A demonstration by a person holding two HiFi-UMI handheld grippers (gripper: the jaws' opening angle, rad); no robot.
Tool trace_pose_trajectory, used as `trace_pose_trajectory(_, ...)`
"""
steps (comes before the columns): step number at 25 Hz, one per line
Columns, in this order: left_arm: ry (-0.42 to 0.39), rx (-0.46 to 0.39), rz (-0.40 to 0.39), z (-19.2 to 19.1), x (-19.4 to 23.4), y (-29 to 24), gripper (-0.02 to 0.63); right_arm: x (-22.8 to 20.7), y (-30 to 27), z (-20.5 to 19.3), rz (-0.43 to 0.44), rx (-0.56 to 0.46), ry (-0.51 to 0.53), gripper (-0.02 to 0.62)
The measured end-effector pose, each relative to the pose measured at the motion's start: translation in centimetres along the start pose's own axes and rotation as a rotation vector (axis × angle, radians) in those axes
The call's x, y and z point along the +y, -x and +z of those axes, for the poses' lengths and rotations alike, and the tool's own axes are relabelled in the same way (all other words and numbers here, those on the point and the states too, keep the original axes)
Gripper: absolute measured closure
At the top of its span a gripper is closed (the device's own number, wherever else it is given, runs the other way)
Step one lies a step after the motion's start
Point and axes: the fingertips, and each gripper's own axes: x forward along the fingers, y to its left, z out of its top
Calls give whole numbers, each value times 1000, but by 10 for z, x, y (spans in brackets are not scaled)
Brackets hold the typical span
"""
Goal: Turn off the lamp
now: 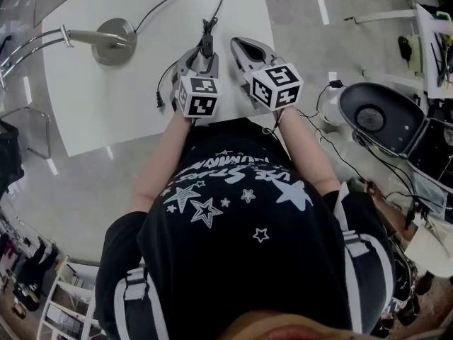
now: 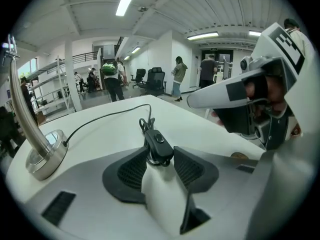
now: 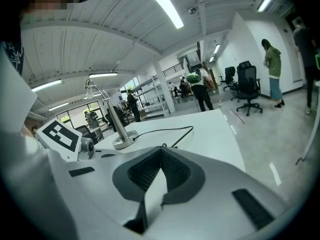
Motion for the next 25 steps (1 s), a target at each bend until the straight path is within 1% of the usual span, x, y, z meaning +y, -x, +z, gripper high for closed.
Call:
trace_pose_trajectory(5, 62, 18, 3, -1, 4, -2, 445, 2, -10, -5, 34, 45, 24, 589)
trace_pose_trajectory(12, 99, 33, -45, -2, 5, -2, 456, 14, -35, -8, 124, 126, 114, 589)
trace_pose_trajectory(17, 109, 31, -52, -2, 6, 0, 466, 23, -51, -13, 173, 212, 198, 589)
trace_pose_trajectory(21, 118, 33, -57, -3, 6, -1, 466, 30, -61, -19, 215, 272, 204, 589)
trace_pose_trajectory(25, 123, 32, -61, -1, 5, 0, 466, 34, -65, -22, 226, 314, 215, 589)
